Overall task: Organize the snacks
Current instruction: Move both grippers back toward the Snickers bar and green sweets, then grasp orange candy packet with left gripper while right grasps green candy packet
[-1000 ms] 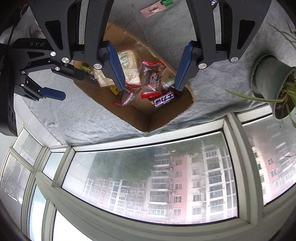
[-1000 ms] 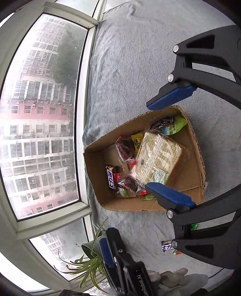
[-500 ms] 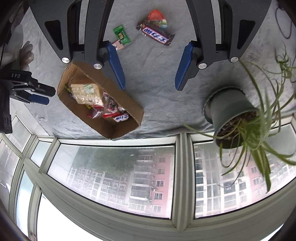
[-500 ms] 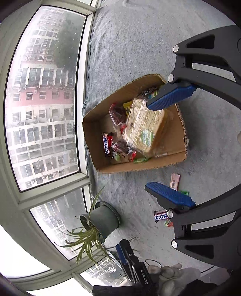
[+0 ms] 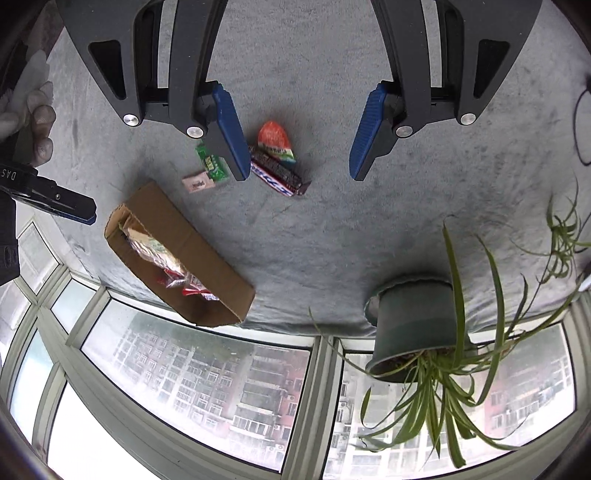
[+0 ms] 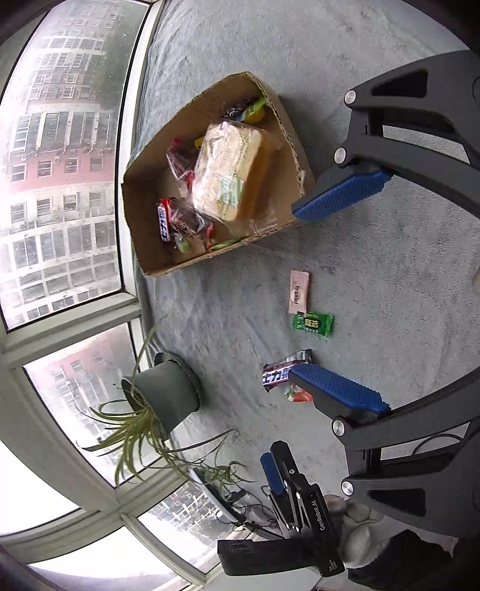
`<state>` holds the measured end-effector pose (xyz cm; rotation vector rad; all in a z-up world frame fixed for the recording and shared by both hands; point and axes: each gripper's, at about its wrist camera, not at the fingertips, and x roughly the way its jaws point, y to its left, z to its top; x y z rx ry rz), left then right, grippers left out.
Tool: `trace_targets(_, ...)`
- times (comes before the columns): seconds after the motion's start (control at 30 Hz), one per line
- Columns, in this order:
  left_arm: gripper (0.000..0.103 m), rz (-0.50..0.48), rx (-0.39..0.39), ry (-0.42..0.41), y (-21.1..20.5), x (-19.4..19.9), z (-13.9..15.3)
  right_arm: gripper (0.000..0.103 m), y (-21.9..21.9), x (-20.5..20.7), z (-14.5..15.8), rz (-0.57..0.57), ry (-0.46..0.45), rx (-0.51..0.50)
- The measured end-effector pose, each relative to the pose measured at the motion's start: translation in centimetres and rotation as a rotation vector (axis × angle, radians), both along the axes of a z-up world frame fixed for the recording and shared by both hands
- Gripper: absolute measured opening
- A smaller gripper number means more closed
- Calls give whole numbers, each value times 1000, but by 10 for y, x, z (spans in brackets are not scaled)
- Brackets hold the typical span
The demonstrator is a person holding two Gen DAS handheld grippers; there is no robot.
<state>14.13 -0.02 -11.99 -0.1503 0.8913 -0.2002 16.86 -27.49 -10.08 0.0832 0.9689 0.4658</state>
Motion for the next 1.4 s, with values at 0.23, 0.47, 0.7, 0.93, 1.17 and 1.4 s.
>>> trace_targets(0.23,55,-46,20,30,-4,-14,-25,75,35,-7,-30,71,57,-65)
trace_targets(0.47,48,-120,70,39,-19,-14,-42,59,58,7,-59,109,132,-80)
trace_targets(0.7,44,-166,101,47,-30,-4,-58,52,68,19,-74,124,160,-103)
trace_targets(0.93,44,-184,135,42,-40,7,-66,47,77,31,-82,130,173,-139)
trace_targets(1.17,44,-209,172,29,-48,13,-70,46,91,38,-86,152,159,-195)
trace_targets(1.4,36,-214,201,24,-51,18,-77,30,102,37,-86,194,118,-293)
